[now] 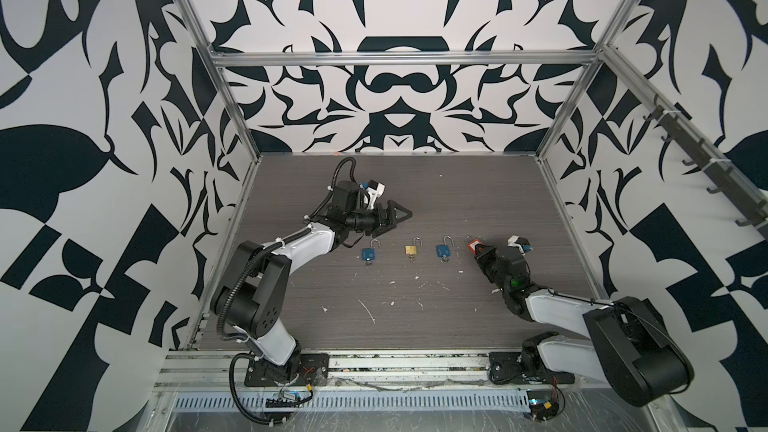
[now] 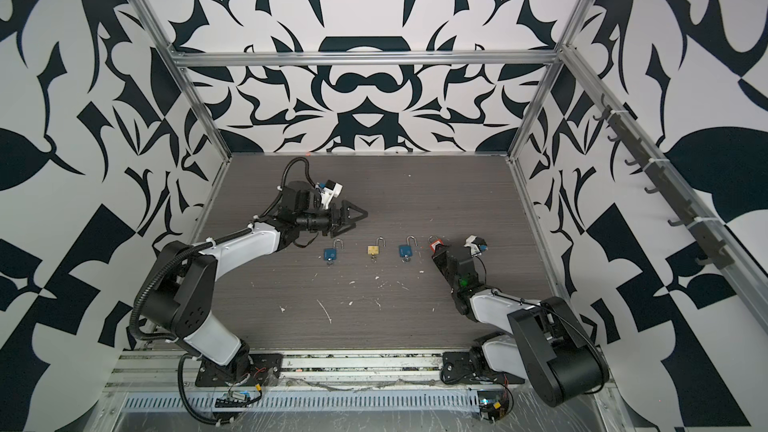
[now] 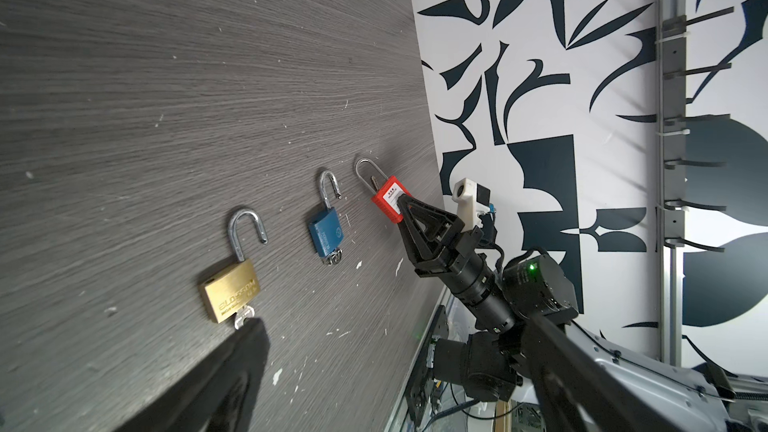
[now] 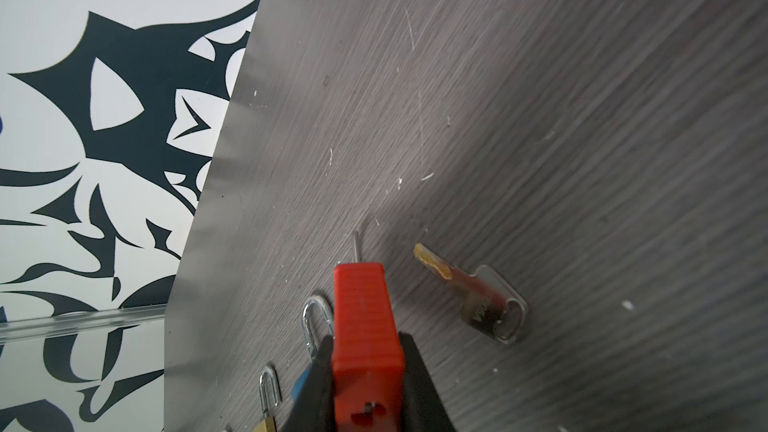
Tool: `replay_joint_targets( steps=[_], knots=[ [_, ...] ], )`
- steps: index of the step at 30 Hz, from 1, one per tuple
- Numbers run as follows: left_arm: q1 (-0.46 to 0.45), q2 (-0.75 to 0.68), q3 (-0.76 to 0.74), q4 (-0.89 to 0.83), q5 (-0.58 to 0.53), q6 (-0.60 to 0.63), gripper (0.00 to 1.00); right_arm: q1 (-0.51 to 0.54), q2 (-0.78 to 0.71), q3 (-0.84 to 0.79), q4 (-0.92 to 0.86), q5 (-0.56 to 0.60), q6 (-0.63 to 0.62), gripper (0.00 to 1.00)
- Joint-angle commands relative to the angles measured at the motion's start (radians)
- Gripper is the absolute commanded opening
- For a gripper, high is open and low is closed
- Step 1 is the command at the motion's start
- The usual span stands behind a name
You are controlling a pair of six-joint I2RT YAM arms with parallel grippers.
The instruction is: Lock with the key
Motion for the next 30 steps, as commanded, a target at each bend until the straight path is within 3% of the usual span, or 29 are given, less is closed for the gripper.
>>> replay_joint_targets(
  steps=[1,8,19,23,30],
  knots=[
    [-0.002,0.0,0.005,0.025,0.025,0.005,0.99,0.005,-0.002,-0.016,0.051,0.017,0.003,0.16],
    [-0.002,0.016,0.008,0.043,0.037,0.0,0.99,0.007,0.046,-0.015,0.066,-0.039,0.019,0.25],
    [-0.002,0.0,-0.002,0.036,0.043,0.009,0.99,0.015,0.053,-0.003,0.03,-0.032,0.052,0.43],
    [-0.001,-0.008,-0.007,0.03,0.04,0.02,0.99,0.016,-0.032,0.014,-0.103,-0.009,0.034,0.51],
    [-0.002,-0.071,-0.033,-0.015,-0.004,0.068,0.99,0.018,-0.281,0.098,-0.493,0.044,-0.108,0.52]
  ],
)
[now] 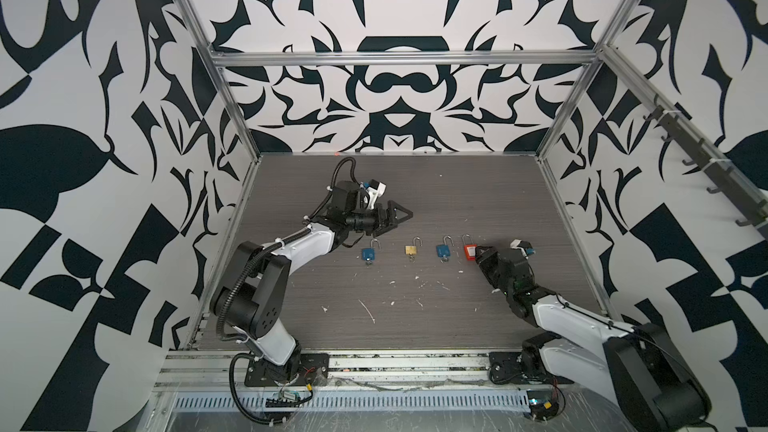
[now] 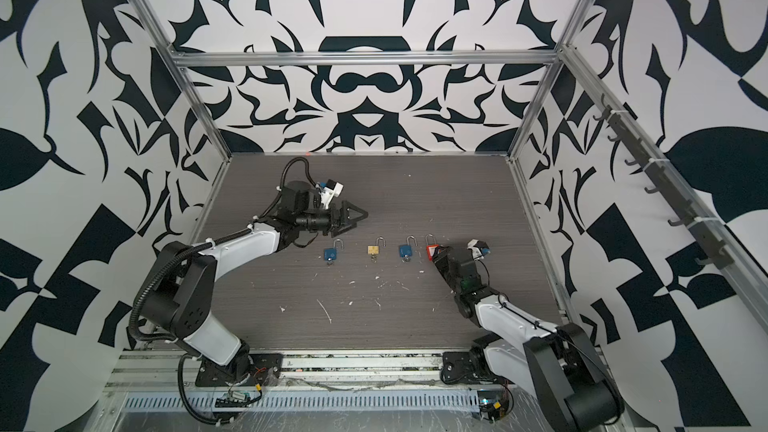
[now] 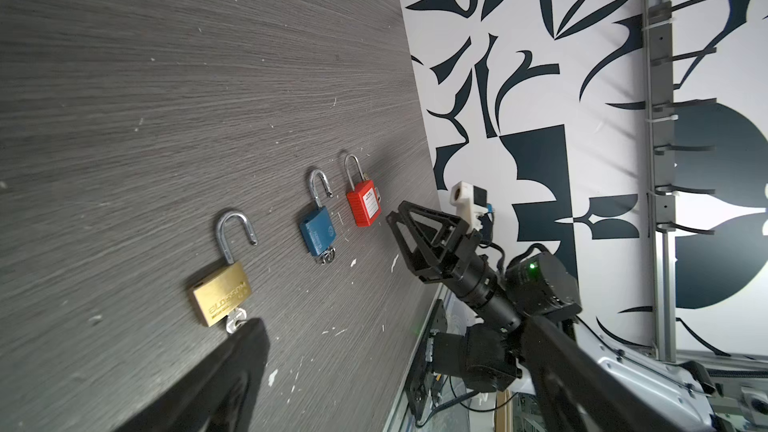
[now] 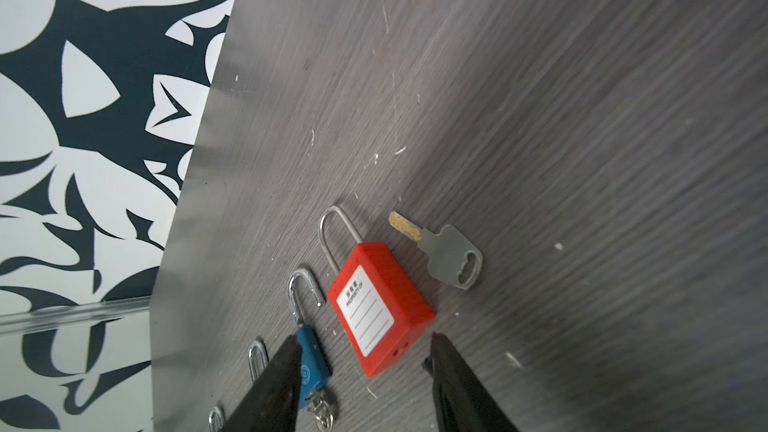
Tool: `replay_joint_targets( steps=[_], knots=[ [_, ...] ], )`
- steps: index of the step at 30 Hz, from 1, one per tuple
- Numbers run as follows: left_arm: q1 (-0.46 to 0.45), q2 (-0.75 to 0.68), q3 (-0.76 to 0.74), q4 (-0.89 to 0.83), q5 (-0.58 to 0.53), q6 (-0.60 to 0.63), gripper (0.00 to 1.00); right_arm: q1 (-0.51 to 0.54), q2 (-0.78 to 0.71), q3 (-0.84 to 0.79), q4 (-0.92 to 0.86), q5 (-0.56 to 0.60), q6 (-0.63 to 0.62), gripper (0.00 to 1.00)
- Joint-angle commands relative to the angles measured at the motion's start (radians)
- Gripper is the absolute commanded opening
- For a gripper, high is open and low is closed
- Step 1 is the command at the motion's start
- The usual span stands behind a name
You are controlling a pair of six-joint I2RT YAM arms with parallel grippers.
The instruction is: Lock with the key
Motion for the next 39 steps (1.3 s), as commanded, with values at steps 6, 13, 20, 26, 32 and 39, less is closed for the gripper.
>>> replay_joint_targets(
  steps=[6,13,20,26,32,39],
  knots=[
    [-0.02,-0.136,-0.041,-0.214,-0.145,0.137,0.99,0.018,0.066,0.472,-0.636,-0.164,-0.491,0.52],
    [-0.016,-0.181,-0.112,-0.135,-0.08,0.128,0.99,0.203,0.344,0.737,-0.835,-0.076,-0.639,0.53],
    [-0.016,-0.18,-0.121,-0.102,-0.046,0.112,1.0,0.266,0.489,0.819,-0.845,-0.001,-0.641,0.58],
    [-0.015,-0.177,-0.123,-0.1,-0.036,0.117,1.0,0.274,0.563,0.824,-0.809,0.0,-0.641,0.58],
    [-0.016,-0.168,-0.123,-0.092,-0.032,0.113,0.99,0.274,0.625,0.849,-0.794,0.013,-0.66,0.57],
    [-0.016,-0.151,-0.122,-0.084,-0.023,0.109,0.99,0.275,0.694,0.876,-0.786,0.018,-0.682,0.57]
  ],
)
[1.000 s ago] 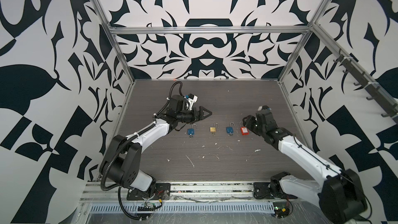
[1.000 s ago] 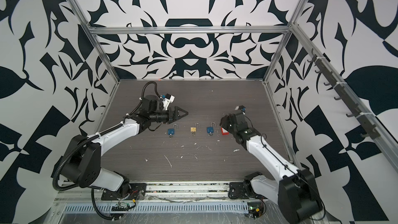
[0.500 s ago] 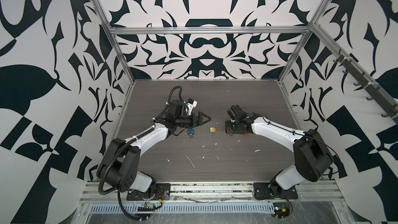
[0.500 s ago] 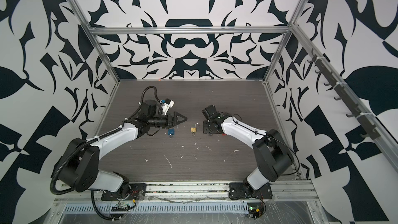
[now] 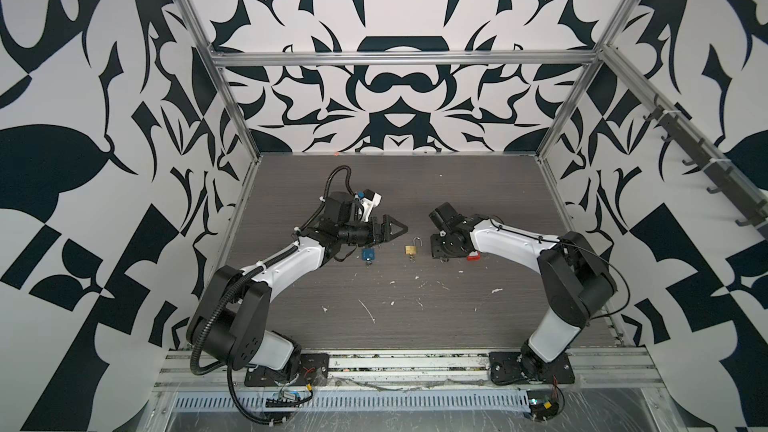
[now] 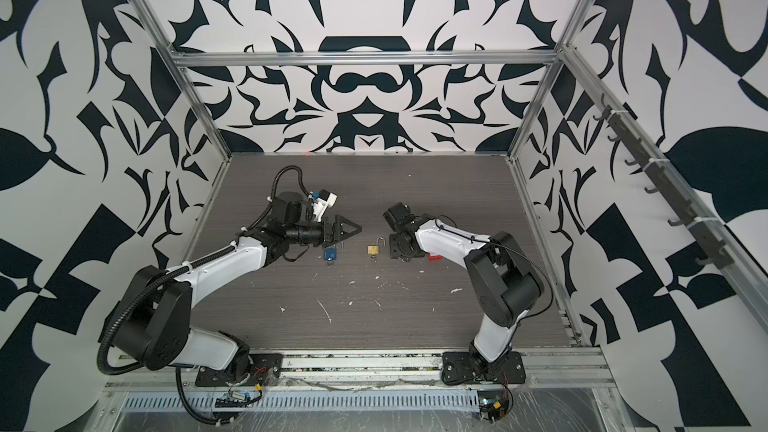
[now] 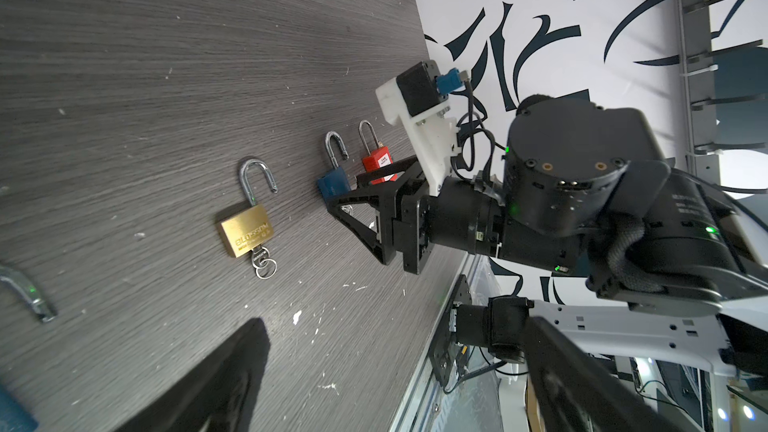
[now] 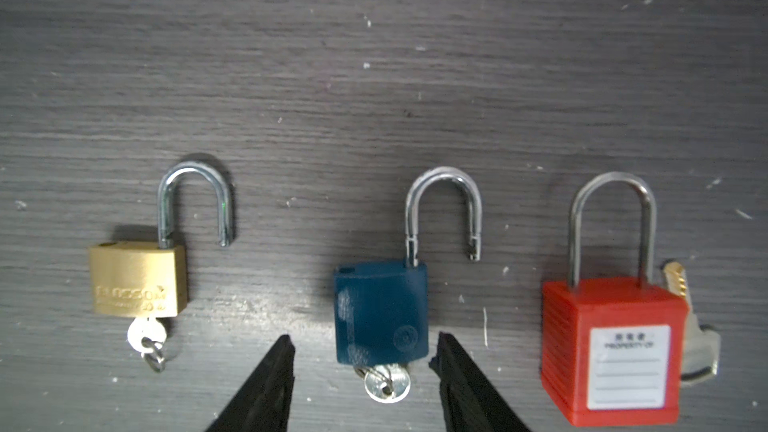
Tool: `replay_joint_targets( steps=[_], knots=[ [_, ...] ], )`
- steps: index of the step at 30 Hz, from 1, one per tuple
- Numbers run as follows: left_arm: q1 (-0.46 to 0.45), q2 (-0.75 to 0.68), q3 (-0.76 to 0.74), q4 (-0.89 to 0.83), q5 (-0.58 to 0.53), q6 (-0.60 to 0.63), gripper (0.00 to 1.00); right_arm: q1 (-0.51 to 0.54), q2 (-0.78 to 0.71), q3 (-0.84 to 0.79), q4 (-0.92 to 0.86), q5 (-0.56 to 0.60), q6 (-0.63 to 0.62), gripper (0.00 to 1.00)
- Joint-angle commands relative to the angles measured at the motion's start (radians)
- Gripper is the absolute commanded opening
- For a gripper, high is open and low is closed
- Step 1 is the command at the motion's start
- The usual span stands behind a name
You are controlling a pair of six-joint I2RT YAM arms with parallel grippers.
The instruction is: Lock with the key
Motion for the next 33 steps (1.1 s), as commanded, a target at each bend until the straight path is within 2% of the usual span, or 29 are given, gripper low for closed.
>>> replay_joint_targets(
  steps=[1,13,24,33],
  knots=[
    [0.0,0.014,-0.004,0.019,0.025,0.003,0.99,0.004,0.013,0.037,0.003,0.024,-0.022,0.56],
    [0.006,0.031,-0.002,0.027,0.034,0.003,0.98,0.004,0.057,0.032,0.017,0.035,-0.036,0.53],
    [0.012,0.037,-0.002,0.029,0.037,0.001,0.98,0.005,0.05,0.015,0.022,0.034,-0.042,0.43],
    [0.014,0.053,-0.008,0.033,0.047,0.004,0.97,0.005,-0.017,-0.033,0.067,-0.023,-0.141,0.33]
  ],
)
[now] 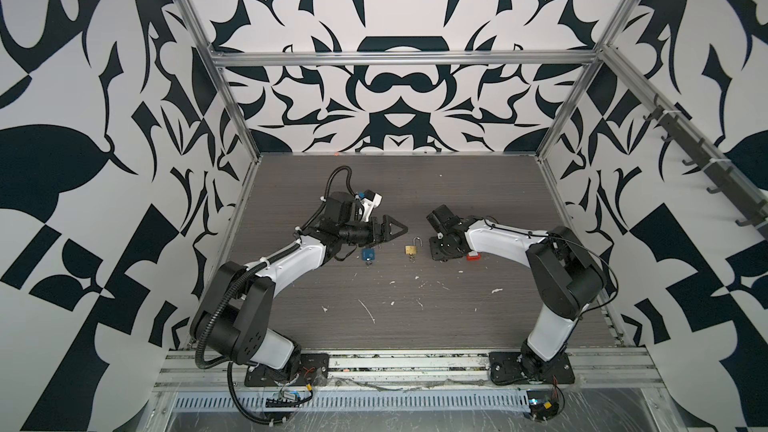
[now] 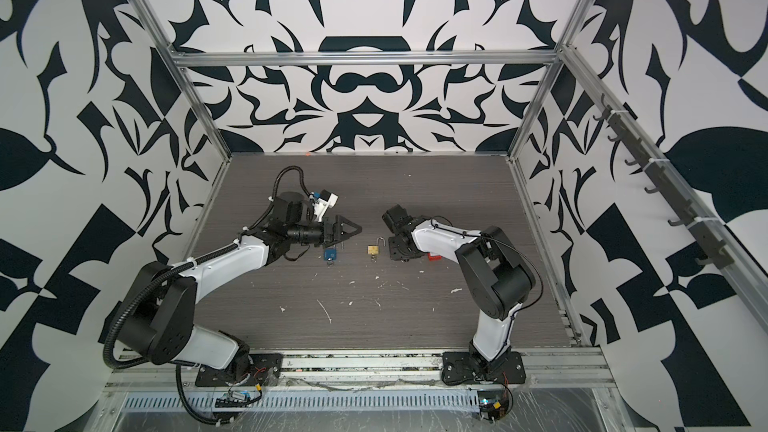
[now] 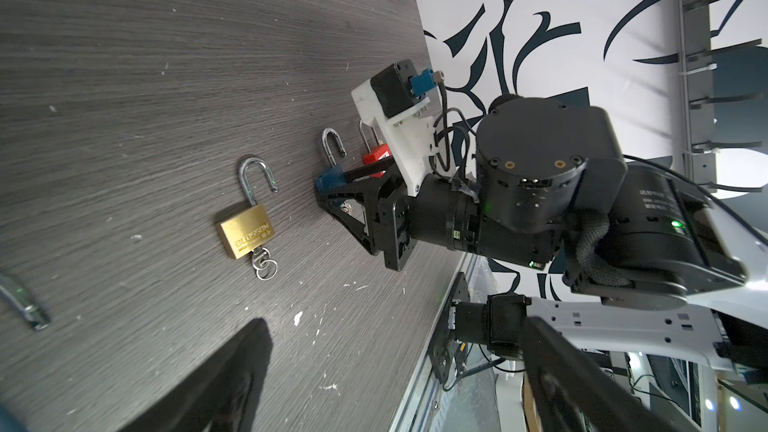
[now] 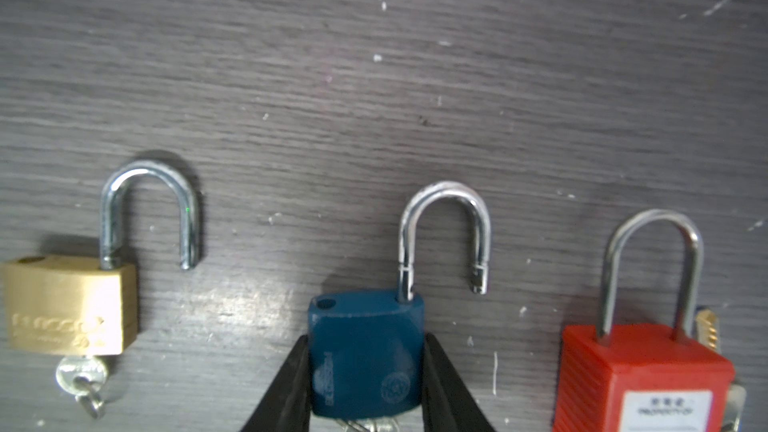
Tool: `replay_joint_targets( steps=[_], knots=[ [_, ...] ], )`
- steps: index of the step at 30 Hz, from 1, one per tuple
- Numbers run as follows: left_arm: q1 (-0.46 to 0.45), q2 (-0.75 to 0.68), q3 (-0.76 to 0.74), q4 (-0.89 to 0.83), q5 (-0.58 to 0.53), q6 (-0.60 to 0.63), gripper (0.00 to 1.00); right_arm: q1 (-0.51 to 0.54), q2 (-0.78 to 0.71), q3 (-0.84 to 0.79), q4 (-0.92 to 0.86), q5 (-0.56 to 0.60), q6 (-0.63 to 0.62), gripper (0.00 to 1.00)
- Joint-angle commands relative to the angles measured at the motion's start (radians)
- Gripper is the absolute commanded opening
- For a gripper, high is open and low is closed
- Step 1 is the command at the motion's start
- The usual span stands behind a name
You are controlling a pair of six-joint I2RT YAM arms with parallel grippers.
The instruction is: Lock with the key
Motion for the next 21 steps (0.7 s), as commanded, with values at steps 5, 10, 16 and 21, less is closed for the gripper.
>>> replay_joint_targets(
  steps=[5,10,16,21],
  knots=[
    [0.005,0.051,-0.019,0.021,0.038,0.013,0.96,0.006,-0.151,-0.06,0.085,-0.152,-0.155,0.32],
    [0.005,0.103,-0.024,0.046,0.06,0.011,0.93,0.011,-0.266,-0.111,0.151,-0.289,-0.241,0.3],
    [0.005,0.182,-0.002,0.149,0.119,-0.062,0.87,0.034,-0.345,-0.114,0.146,-0.373,-0.308,0.29],
    [0.003,0.224,0.025,0.215,0.139,-0.117,0.79,0.052,-0.371,-0.102,0.148,-0.413,-0.315,0.29]
  ],
)
